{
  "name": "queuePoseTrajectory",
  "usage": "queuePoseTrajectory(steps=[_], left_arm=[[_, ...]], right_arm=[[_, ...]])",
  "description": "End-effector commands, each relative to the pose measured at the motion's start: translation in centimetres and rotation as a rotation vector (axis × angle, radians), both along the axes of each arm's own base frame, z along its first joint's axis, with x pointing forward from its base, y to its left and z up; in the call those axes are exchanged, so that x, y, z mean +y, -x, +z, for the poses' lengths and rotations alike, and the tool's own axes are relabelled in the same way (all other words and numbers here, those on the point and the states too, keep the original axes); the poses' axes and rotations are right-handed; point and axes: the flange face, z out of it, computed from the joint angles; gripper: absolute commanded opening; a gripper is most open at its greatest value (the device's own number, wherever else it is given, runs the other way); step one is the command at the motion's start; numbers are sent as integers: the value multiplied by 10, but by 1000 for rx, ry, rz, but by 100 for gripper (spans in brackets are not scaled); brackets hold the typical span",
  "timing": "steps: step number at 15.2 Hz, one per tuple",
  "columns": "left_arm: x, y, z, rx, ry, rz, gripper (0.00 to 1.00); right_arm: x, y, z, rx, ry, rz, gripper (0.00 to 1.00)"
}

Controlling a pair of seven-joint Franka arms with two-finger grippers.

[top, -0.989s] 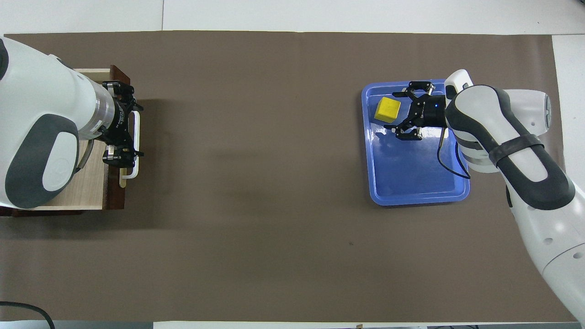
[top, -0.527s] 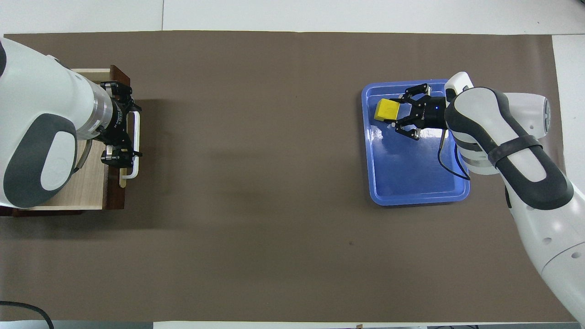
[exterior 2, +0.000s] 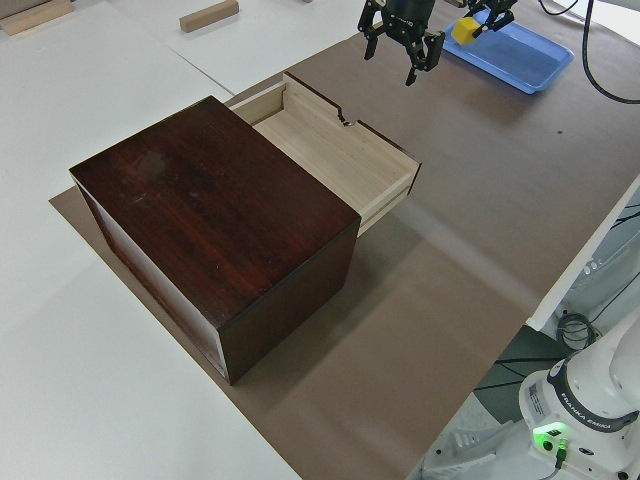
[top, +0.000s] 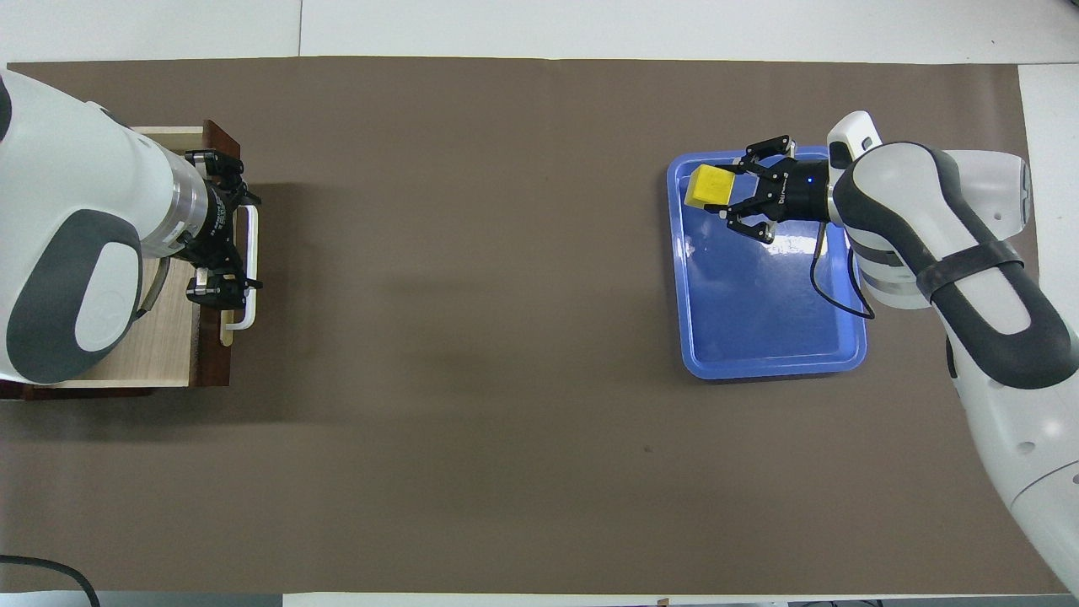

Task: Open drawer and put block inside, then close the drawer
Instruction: 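Carry the cube toward the left gripper while the left gripper reaches it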

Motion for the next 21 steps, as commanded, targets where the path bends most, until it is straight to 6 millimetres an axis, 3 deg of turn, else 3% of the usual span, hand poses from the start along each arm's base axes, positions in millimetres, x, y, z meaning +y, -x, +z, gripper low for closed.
queuePoseTrajectory(steps=[1,5,11,14,17,18,20,21], left_arm=[[3,0,-3,-13,-13,1,100],[7,-1,-2,-15,-13,9,100],[9,-1,-2,-16,-12,17,100],[8,-2,-2,-21,-11,21,100],[2,-1,-2,-20,-12,10,100],[-7,1,-1,-13,-15,-5,100],[-44,12,-12,17,-24,-48,100],[-48,13,-15,13,-21,-21,100]], right_arm=[[11,-4,34,42,-24,-4,0],[80,2,93,76,-23,58,0],[229,26,145,111,-12,127,0],[292,50,149,108,11,154,0],[331,69,152,91,9,156,0],[343,76,152,101,9,152,0],[366,89,155,91,28,136,0],[377,95,154,94,35,128,0]])
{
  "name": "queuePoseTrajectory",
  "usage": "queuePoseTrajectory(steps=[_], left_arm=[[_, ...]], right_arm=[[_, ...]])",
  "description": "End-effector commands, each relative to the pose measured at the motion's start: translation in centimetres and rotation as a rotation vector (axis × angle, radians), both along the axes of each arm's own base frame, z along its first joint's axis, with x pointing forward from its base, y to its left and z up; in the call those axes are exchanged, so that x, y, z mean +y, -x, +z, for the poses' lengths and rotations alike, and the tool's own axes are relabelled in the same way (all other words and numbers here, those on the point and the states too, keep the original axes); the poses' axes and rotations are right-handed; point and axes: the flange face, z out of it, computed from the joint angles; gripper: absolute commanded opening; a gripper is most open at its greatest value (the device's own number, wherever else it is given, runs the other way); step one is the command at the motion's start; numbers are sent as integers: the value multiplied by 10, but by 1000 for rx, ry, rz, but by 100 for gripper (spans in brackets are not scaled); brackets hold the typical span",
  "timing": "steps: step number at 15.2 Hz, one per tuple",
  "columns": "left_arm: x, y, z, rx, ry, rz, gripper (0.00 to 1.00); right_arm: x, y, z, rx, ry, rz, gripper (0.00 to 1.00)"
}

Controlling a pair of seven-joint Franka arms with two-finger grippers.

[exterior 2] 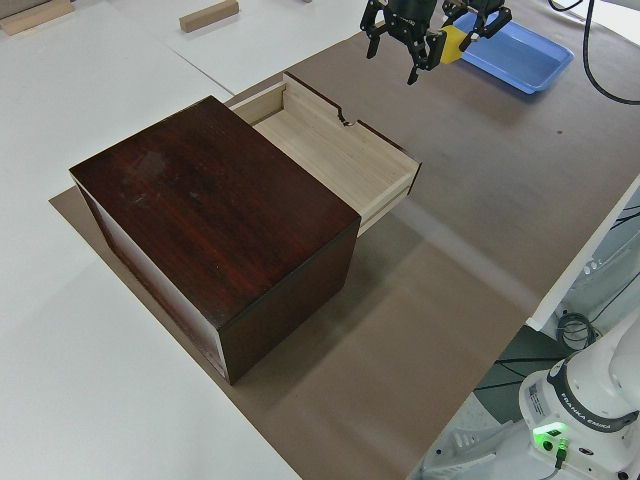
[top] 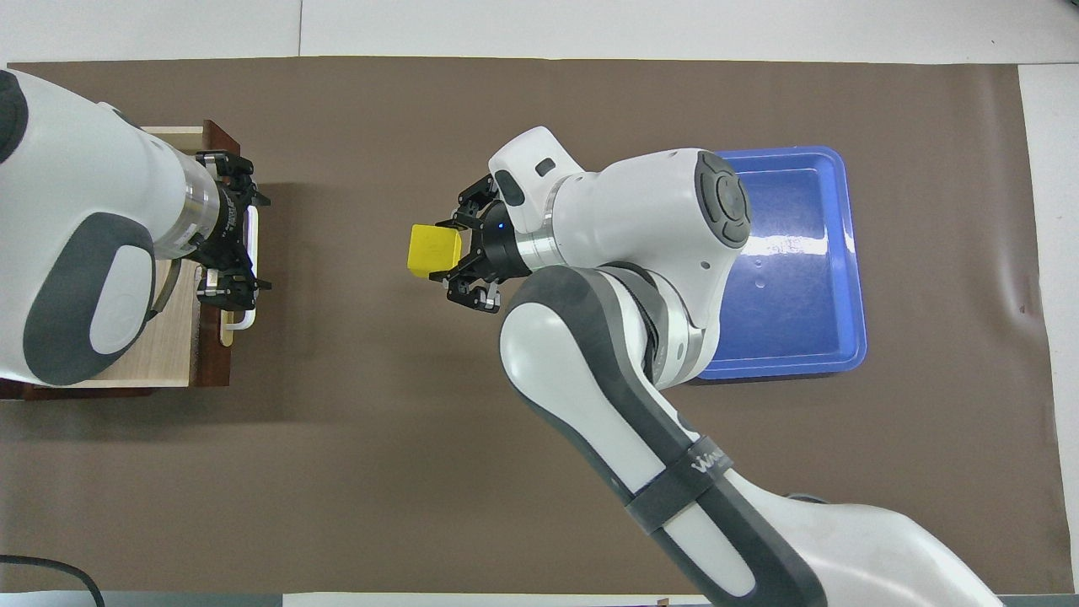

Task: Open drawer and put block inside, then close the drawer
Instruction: 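Carry the cube toward the left gripper while the left gripper reaches it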

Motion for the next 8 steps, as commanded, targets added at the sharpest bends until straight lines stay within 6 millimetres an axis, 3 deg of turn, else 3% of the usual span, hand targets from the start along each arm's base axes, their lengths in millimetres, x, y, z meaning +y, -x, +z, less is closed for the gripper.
queuePoseTrajectory(steps=[1,5,8], left_arm=[[-23,6,-11,4,-19,32,100],[-24,7,-11,4,-19,30,100],[-41,13,-11,6,-19,9,100]], right_arm=[[25,8,-1,6,23,-31,0],[30,8,1,-4,35,-24,0],[29,8,2,-7,37,-22,0]])
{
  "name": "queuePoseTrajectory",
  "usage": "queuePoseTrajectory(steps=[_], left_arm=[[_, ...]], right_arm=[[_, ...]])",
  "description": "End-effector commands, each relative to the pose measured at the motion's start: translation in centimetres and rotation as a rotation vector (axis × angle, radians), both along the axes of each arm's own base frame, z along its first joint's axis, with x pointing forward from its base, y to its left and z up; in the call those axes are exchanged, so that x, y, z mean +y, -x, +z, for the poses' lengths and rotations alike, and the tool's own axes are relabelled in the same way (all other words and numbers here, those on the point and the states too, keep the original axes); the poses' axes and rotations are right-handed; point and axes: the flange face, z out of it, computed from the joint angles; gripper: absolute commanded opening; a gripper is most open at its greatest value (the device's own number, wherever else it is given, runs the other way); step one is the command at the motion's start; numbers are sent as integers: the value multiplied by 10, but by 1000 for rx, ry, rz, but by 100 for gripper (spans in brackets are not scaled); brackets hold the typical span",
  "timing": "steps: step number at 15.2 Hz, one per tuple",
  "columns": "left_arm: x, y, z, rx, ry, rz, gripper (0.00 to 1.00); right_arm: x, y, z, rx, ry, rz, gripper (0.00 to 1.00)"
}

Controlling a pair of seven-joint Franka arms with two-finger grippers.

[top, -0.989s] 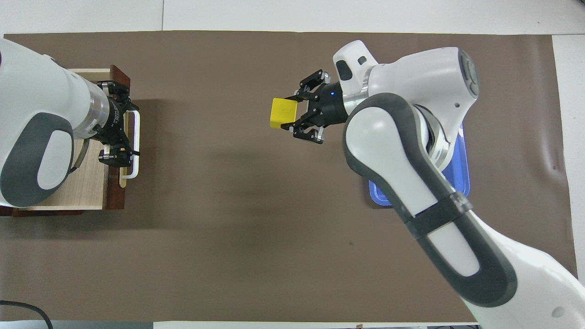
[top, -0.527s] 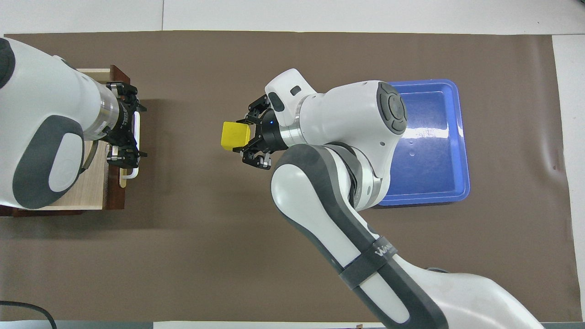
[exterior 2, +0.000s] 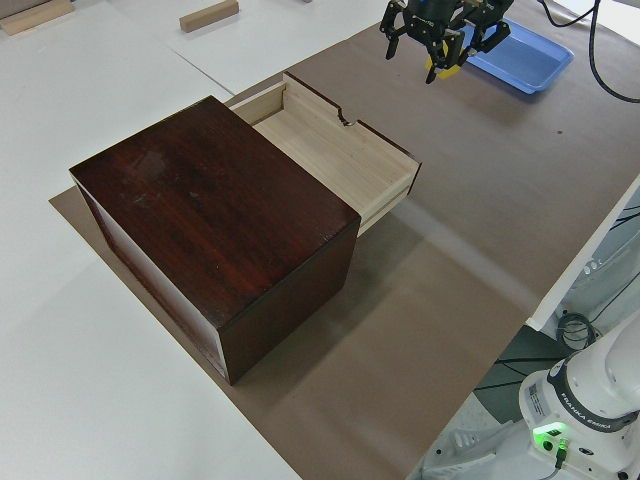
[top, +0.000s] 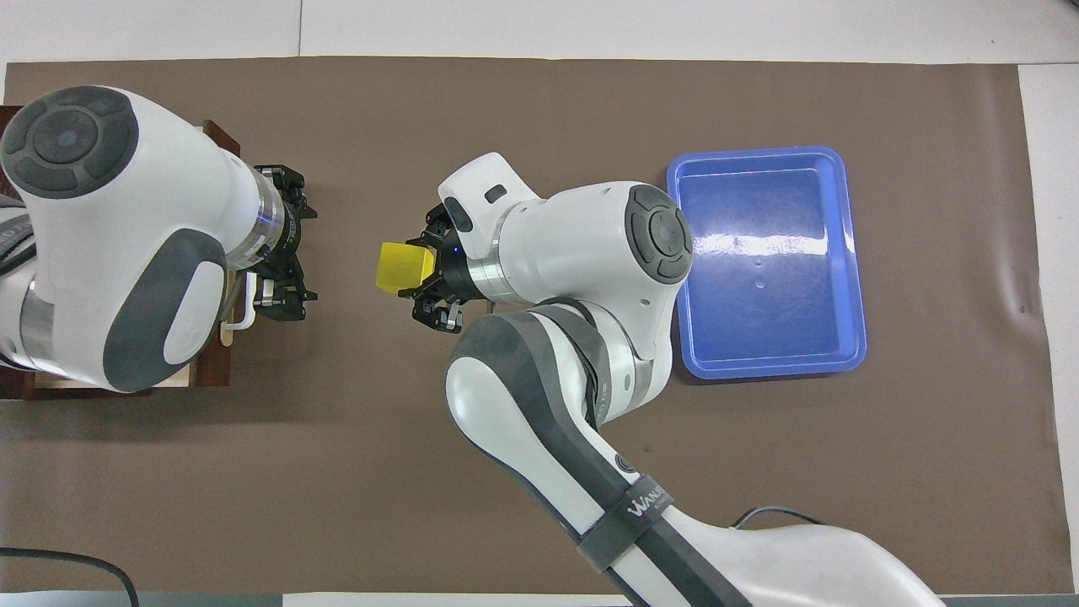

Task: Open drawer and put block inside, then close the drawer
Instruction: 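Carry the cube toward the left gripper while the left gripper reaches it, then grasp the cube with the left gripper and open the right gripper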

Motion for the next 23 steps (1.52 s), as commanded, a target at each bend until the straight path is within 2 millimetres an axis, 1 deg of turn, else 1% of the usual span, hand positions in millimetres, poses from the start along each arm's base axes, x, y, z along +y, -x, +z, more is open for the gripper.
queuePoseTrajectory(steps=[1,2,4,6,7,9,14,15,16,17,20,21,22,23], left_arm=[[-24,12,0,-8,-15,-18,100],[-34,15,0,-11,-12,-12,100],[-60,19,-15,5,-14,-16,100],[-67,16,-8,-15,3,2,100],[-68,17,-10,-12,2,2,100],[-79,23,-11,-14,3,-15,100],[-85,25,-12,-19,7,-12,100],[-84,25,-13,-15,4,-11,94],[-83,25,-13,-14,3,-9,83],[-83,25,-13,-11,2,-9,69],[-81,24,-14,-10,1,-6,18],[-80,24,-14,-10,1,-4,6],[-80,24,-14,-10,1,-6,0],[-80,23,-13,-14,3,-6,0]], right_arm=[[3,-5,3,-7,15,-5,0],[3,-5,3,-6,15,-5,0],[3,-4,3,-5,15,-4,0],[3,-5,5,-7,13,-4,0],[5,-5,9,-13,9,0,0],[12,-1,9,-11,9,13,0],[14,0,10,-12,6,15,0],[13,0,10,-12,7,16,0],[13,0,10,-13,6,15,0],[14,1,10,-12,7,17,0],[9,-3,10,-12,6,9,0],[8,-4,10,-12,5,7,0],[7,-5,10,-11,4,4,0],[7,-5,10,-9,1,3,0]])
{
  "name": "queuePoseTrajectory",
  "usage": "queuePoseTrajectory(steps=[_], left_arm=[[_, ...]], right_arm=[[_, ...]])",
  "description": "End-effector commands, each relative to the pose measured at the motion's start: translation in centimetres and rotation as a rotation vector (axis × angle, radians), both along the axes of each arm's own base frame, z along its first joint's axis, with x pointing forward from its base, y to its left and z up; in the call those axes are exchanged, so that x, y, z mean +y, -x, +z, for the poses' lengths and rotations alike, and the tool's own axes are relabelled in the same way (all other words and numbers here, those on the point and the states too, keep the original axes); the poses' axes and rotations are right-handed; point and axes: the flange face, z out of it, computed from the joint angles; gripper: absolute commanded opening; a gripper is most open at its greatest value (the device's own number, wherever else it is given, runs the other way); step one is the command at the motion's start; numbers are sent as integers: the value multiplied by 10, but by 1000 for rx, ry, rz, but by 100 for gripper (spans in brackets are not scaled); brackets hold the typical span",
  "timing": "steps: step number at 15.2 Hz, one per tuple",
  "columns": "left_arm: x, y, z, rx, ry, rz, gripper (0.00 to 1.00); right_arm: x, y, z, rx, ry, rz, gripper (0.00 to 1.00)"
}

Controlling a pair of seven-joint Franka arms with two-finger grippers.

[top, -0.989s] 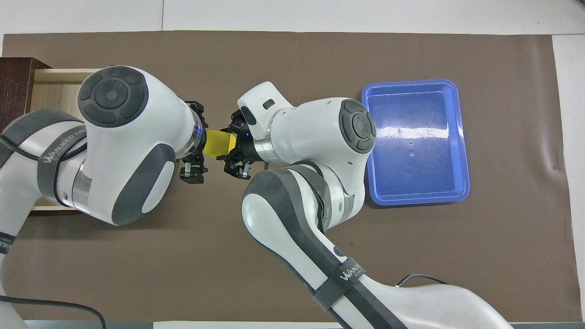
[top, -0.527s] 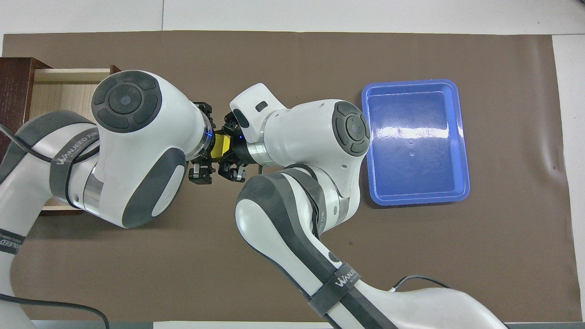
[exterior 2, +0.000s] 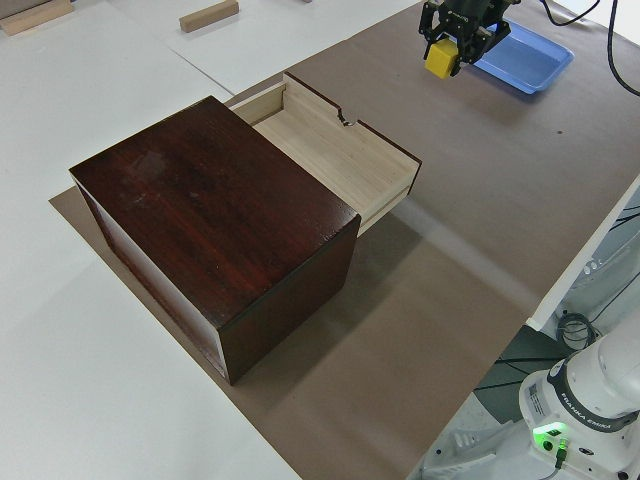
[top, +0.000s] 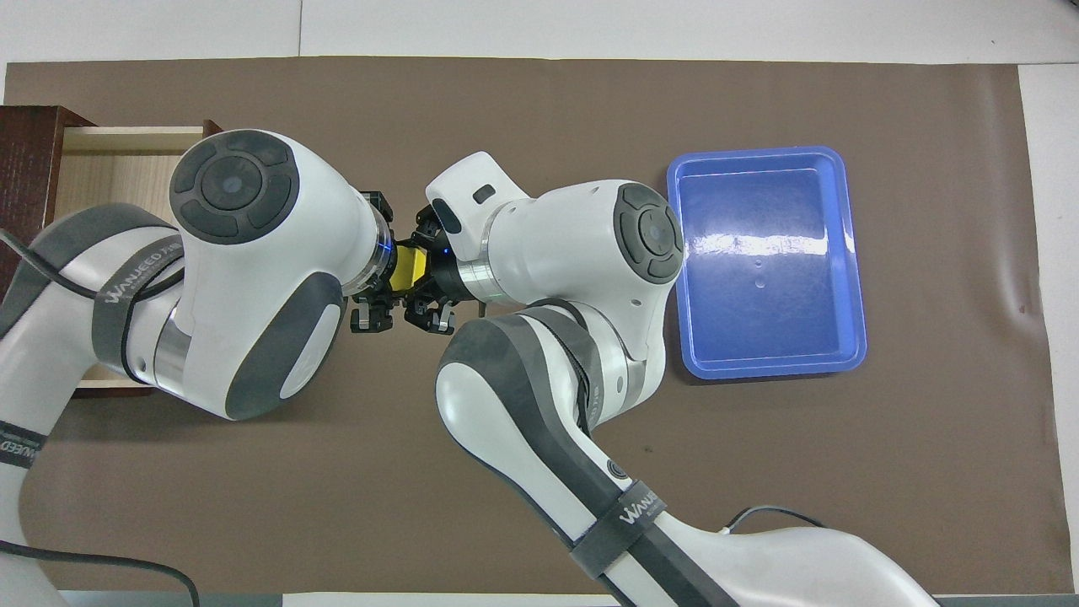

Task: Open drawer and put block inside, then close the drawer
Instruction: 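Grasp the cube with the left gripper and open the right gripper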

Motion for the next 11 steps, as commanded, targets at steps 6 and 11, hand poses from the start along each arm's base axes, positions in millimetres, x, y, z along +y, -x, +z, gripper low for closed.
queuePoseTrajectory(steps=[6,11], left_arm=[[2,-4,-2,-7,-6,21,0],[20,-10,7,-4,-13,18,0]], right_arm=[[-1,-6,7,19,-13,-29,99],[-5,-9,16,15,-23,-42,100]])
